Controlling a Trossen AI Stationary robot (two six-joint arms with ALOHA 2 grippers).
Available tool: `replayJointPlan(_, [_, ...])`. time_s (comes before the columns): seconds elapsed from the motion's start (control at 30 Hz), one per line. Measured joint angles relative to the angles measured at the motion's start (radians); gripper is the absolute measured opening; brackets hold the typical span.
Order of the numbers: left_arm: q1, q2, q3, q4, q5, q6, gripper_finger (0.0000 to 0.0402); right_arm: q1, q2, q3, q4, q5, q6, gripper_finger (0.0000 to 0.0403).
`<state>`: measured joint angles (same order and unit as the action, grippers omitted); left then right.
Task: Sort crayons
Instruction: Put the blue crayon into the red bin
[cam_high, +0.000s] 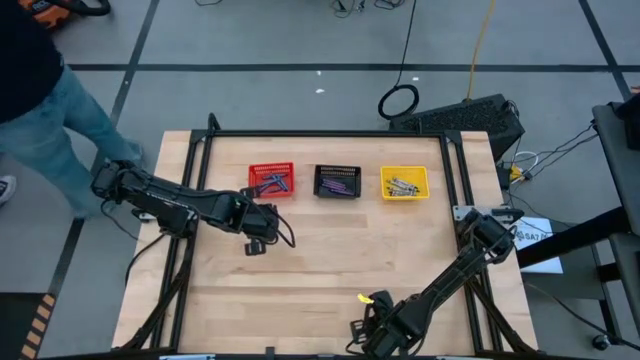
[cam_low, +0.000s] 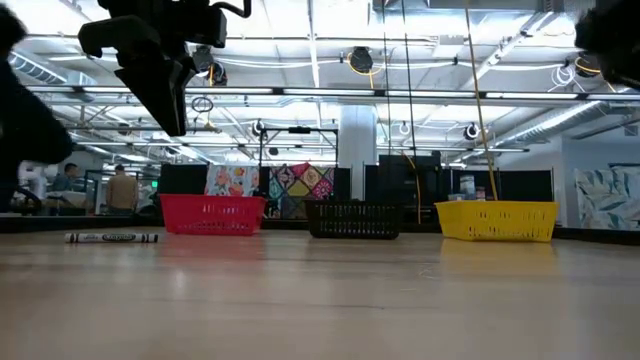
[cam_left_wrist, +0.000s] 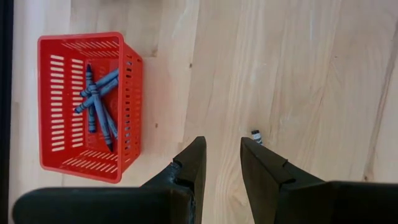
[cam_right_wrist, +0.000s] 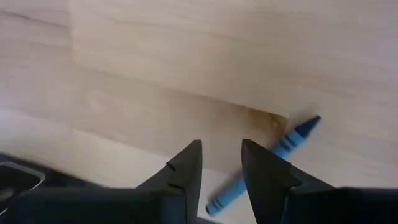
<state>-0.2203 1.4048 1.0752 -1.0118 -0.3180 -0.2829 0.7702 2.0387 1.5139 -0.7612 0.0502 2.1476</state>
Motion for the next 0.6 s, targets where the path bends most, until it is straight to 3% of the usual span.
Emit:
replayJointPlan(0.3, [-0.003, 0.000, 0.000, 0.011, 0.000, 0.000, 0.0093, 0.033, 0.000, 0.005, -0.008, 0.002, 0.050, 0.0098])
replayJointPlan(0.6, [-0.003, 0.000, 0.000, 0.026, 0.001, 0.002, 0.0093, 0.109, 0.001, 0.064, -0.121, -0.010, 0.212, 0.0098])
